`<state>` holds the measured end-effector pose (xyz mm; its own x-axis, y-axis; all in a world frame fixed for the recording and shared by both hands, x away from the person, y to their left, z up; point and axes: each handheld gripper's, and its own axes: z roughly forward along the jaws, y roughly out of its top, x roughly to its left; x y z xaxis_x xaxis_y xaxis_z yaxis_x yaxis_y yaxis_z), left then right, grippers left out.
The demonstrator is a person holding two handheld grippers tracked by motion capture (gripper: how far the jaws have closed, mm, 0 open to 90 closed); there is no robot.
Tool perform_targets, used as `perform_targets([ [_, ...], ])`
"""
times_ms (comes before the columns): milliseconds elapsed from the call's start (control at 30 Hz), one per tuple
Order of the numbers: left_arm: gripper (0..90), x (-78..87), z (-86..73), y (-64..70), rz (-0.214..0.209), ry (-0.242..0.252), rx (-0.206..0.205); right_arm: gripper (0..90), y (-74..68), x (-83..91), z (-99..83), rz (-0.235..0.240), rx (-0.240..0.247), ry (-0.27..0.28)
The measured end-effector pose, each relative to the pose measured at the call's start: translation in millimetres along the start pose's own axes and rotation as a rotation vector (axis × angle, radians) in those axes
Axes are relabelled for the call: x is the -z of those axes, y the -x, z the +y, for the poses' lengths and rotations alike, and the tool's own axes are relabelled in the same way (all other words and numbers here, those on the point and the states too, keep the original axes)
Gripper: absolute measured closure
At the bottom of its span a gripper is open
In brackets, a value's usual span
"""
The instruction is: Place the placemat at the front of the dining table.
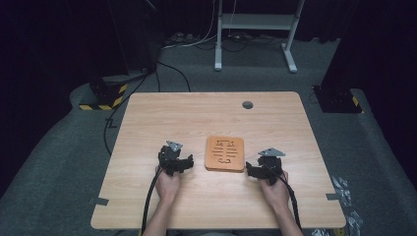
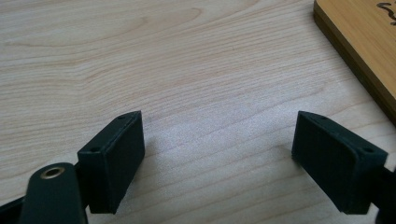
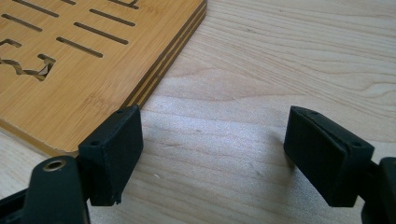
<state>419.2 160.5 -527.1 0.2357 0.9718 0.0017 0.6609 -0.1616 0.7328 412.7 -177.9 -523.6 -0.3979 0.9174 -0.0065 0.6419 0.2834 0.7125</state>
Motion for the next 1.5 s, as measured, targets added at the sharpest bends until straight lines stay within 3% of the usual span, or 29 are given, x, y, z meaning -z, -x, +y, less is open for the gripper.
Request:
perform_targets([
  [300, 15.2, -0.1, -0.4, 3.2, -0.032, 0.000, -0.025, 19.4, 0.0, 0.0, -0.1, 0.000, 0.000, 0.000],
  [967, 16.0, 0.7, -0.2, 2.4, -0.041, -0.006, -0.031, 19.4, 0.7, -0.5, 1.1, 0.012, 0.012, -0.004],
  [1367, 22.2, 3.5, 6.5, -1.0, -0.034, 0.002, 0.016, 19.3, 2.5, -0.2, -0.9, -0.018, -0.001, 0.006],
  [1500, 22.7, 7.2, 13.8, -0.2, -0.064, 0.020, 0.032, 18.8, 2.2, 0.2, -0.5, -0.029, -0.016, 0.006],
])
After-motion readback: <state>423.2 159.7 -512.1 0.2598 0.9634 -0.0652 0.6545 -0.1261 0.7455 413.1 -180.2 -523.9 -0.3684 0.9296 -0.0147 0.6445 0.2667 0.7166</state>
